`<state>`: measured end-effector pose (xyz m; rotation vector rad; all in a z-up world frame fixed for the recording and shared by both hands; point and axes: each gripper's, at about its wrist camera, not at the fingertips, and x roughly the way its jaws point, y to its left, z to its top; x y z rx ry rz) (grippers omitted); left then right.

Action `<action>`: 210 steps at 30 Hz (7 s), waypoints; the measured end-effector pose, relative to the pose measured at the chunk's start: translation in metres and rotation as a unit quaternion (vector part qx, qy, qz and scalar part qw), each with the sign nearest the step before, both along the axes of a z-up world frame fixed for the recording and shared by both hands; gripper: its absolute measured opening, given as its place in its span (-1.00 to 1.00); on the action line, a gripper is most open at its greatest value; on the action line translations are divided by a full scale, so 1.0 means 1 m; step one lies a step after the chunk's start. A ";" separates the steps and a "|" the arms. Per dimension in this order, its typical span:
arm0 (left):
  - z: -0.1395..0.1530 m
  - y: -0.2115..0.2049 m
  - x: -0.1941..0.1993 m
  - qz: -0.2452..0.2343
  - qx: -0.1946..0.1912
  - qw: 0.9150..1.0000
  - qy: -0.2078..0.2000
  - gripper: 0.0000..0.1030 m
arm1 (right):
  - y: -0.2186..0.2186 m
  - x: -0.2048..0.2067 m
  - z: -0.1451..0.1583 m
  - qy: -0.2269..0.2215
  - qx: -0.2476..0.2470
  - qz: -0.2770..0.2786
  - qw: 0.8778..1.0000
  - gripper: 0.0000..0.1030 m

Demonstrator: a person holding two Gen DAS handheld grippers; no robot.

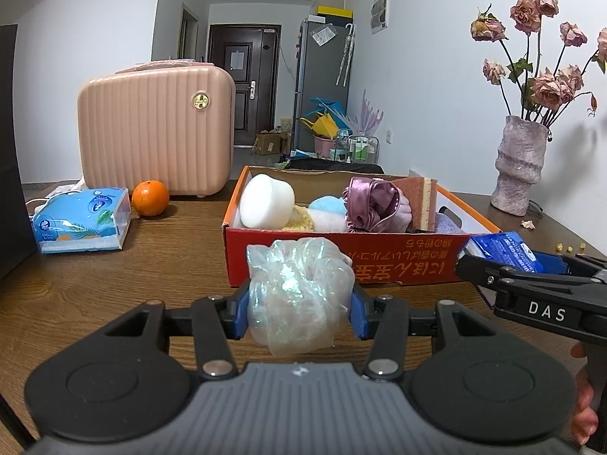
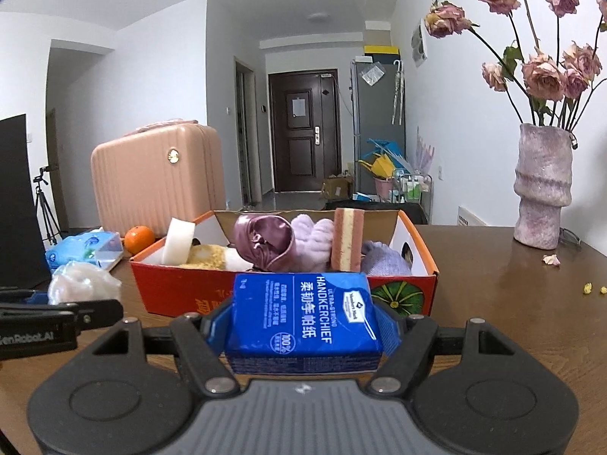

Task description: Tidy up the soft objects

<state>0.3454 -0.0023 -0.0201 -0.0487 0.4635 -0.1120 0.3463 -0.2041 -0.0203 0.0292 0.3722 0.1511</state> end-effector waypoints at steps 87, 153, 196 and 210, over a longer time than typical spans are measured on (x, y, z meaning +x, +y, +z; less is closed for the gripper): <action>0.020 -0.029 0.202 0.029 -0.005 0.998 -0.051 -0.02 | -0.003 0.202 0.020 -0.042 0.007 -0.002 0.999 0.41; 0.024 -0.013 0.117 0.095 0.003 0.993 -0.066 1.00 | -0.022 0.105 0.023 -0.076 0.011 -0.049 0.996 1.00; 0.019 0.005 -0.102 0.028 0.012 0.995 -0.099 1.00 | -0.021 -0.138 0.007 -0.107 -0.013 -0.015 0.994 1.00; 0.007 0.003 -0.154 0.028 0.046 0.992 -0.111 1.00 | -0.016 -0.186 0.004 -0.102 -0.012 0.001 0.995 1.00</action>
